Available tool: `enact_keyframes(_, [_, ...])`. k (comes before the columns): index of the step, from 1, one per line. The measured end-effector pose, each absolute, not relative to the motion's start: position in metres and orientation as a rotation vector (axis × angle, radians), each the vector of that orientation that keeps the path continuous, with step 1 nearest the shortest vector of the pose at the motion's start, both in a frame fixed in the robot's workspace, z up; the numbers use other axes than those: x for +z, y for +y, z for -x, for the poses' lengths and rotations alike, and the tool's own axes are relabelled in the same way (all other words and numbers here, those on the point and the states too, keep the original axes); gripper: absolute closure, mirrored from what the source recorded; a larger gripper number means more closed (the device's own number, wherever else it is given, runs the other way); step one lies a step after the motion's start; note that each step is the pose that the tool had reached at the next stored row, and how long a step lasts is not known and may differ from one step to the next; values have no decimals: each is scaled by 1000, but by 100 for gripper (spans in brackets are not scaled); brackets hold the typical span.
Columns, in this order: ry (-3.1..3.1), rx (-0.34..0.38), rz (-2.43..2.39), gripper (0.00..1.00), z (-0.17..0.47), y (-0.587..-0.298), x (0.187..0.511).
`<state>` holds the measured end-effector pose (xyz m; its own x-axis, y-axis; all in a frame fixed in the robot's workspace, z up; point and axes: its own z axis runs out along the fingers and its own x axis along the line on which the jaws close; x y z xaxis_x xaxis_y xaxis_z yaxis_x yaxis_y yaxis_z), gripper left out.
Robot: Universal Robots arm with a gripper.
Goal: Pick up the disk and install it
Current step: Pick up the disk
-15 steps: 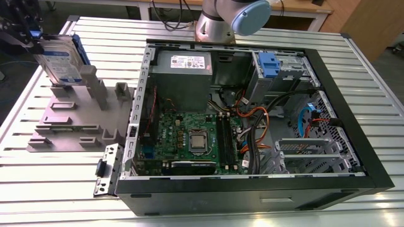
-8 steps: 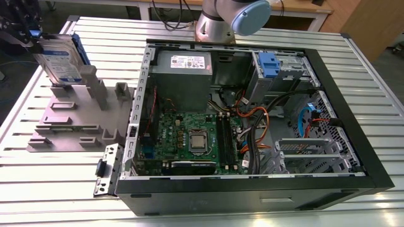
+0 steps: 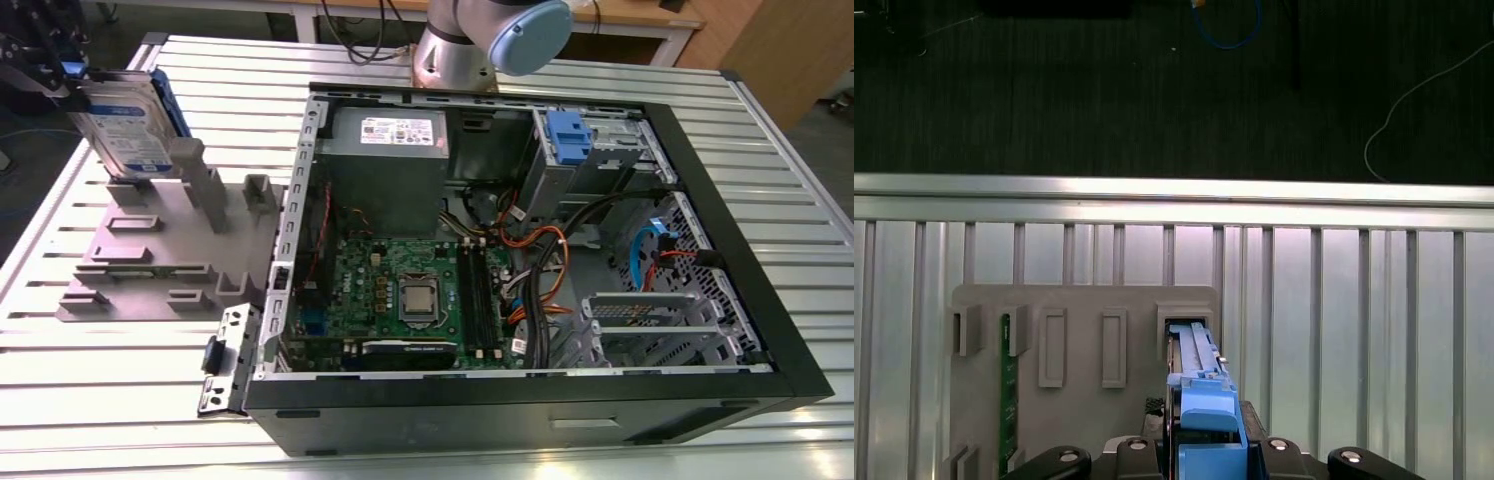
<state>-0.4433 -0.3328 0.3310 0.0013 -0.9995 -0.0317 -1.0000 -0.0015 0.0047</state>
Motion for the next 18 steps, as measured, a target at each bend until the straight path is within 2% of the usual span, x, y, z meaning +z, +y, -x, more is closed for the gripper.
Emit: enact_keyframes(18, [2206, 40, 2209, 64, 443, -333, 333])
